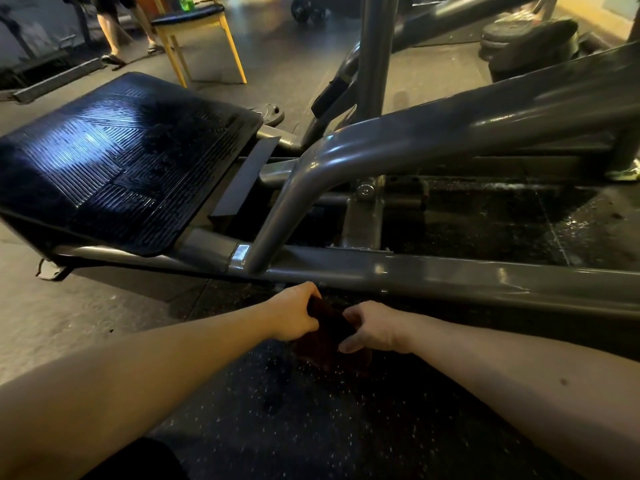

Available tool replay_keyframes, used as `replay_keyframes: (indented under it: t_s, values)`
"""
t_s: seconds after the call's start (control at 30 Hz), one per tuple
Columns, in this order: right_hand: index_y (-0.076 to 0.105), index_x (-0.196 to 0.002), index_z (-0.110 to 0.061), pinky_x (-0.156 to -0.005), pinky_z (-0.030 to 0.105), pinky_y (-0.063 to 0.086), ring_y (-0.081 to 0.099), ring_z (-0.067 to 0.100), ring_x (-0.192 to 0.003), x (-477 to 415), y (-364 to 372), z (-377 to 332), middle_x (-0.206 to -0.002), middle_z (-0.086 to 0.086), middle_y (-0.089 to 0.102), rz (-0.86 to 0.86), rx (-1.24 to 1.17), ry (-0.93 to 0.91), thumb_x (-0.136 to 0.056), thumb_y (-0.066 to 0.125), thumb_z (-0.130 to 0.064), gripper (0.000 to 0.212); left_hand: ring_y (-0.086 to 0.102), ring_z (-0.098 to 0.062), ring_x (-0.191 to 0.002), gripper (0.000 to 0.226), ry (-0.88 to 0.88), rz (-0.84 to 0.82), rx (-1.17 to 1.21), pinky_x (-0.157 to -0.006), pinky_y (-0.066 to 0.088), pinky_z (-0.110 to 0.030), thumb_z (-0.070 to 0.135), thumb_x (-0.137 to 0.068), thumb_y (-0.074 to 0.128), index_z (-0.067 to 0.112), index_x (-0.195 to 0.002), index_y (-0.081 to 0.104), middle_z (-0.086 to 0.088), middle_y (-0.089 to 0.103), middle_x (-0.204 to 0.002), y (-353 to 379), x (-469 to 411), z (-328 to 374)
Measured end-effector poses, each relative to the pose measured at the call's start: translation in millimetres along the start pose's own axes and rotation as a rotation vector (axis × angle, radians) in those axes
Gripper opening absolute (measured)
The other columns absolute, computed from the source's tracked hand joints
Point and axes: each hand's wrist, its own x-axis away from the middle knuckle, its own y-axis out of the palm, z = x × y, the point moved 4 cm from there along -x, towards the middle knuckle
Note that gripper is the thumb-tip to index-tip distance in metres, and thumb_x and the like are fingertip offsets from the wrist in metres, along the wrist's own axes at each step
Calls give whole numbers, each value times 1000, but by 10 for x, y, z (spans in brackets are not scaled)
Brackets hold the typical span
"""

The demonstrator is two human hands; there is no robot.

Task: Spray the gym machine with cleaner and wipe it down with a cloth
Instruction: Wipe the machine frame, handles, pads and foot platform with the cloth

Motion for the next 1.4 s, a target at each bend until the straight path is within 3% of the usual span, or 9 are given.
replay_keyframes:
  t_s: [0.2,0.33,0.5,0.57,0.7,0.8,1.0,1.2,1.4]
  values:
    - [70,-119,-24,-97,38,58,71,15,-103,2,-97,15,-111,-2,74,99,-23,-23,-85,82,-21,36,65,-19,-104,41,-56,85,95,-96,56,-41,18,-91,76,19,-125,53,-1,65,-113,31,-131,-75]
    - [71,-106,-19,-86,30,58,71,16,-98,48,-158,10,-106,2,74,187,-107,-48,-87,80,-15,21,64,-17,-105,44,-138,12,134,-89,55,-32,24,-92,77,21,-127,51,-1,64,-115,109,-142,-109]
    - [73,-108,-19,-94,42,59,72,25,-99,-10,-197,13,-104,9,75,290,-401,-51,-89,75,-6,22,63,-17,-97,23,-299,-115,435,-90,52,-33,36,-101,60,21,-118,64,-1,68,-104,325,-132,-103]
    - [73,-106,-19,-99,46,57,72,28,-102,-66,-212,-1,-105,10,76,296,-534,-54,-91,71,-2,23,65,-24,-112,29,-363,-88,635,-105,50,-41,36,-101,55,21,-123,65,-5,71,-117,359,-140,-107]
    - [69,-111,-16,-97,46,55,68,31,-109,-61,-231,-66,-114,12,73,252,-743,-37,-98,61,0,22,67,-25,-107,23,-402,25,922,-87,53,-35,23,-100,55,13,-117,67,-9,73,-113,313,-165,-103]
    - [70,-113,-14,-102,50,54,69,31,-110,-107,-238,-30,-115,12,74,263,-777,-3,-98,63,-2,21,70,-25,-107,25,-373,92,910,-98,56,-42,19,-96,66,11,-120,69,-9,75,-111,273,-221,-151]
    - [67,-120,-12,-99,50,56,70,30,-104,-202,-214,129,-113,11,73,389,-641,151,-85,81,-14,38,67,-17,-99,22,-267,260,680,-68,51,-21,22,-99,69,22,-120,67,-3,69,-112,155,-229,-130]
    - [48,-150,-23,-96,39,57,61,28,-121,-96,-190,100,-139,8,57,357,-353,125,-78,87,-7,84,61,-13,-88,14,-218,276,480,-66,48,-21,28,-105,57,19,-114,65,-6,67,-109,170,-331,-39]
    - [75,-101,-26,-89,30,51,63,15,-104,-15,-321,201,-107,-1,68,395,44,94,-84,84,-31,20,63,-18,-102,37,-228,128,519,-83,53,-31,42,-92,75,18,-117,62,-4,66,-114,277,-437,88]
